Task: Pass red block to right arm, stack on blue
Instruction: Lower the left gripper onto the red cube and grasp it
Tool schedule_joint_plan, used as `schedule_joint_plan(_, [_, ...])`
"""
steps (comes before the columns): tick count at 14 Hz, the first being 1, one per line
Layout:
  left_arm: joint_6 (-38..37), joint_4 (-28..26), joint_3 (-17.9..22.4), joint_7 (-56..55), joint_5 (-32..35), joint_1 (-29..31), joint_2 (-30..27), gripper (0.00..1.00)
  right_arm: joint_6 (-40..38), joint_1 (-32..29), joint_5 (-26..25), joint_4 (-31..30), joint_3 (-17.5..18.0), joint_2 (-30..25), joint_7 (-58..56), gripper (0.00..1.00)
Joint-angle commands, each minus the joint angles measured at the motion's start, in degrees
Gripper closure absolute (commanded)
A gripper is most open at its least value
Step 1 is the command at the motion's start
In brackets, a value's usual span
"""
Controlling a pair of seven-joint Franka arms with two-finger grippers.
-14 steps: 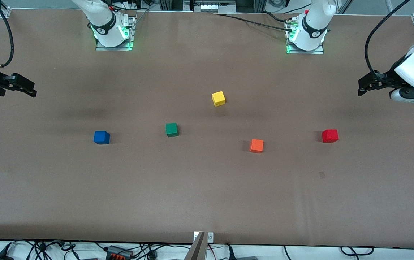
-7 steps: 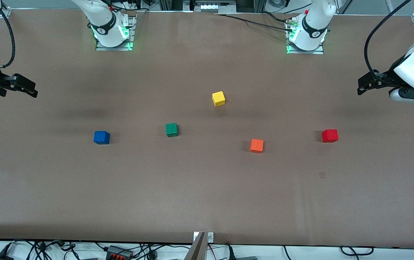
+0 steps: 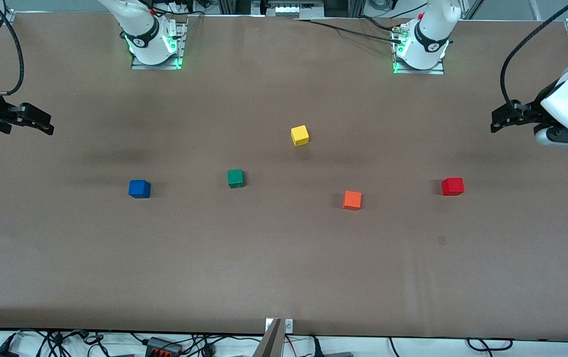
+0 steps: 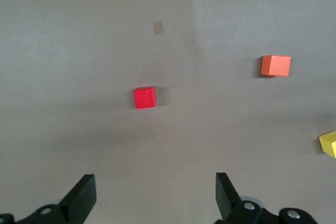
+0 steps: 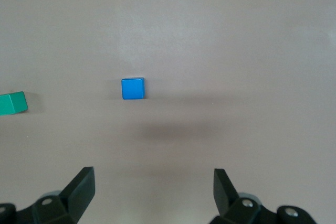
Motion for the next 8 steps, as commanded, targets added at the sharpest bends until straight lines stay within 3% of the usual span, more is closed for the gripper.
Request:
schedule_joint_plan(1, [-2.4,3.6,-0.1,0.6,-1.1,0.8,3.4,0.0,0.3,0.1,-0.2,-0.1,0.2,0.4,-0.2,0.0])
schedule_joint_plan(6, [0.2,1.9,-0.1,2.0,-0.2,3.5,8.6,0.0,0.1,0.6,-0.2,-0.2,0.2,1.2,-0.1,0.0])
schedule_joint_plan(8, [5.5,-2.4,-0.2,2.9,-0.2,4.4,9.9,0.0,-0.1,1.2,-0.2,-0.2,0.2,1.6,0.0,0.0])
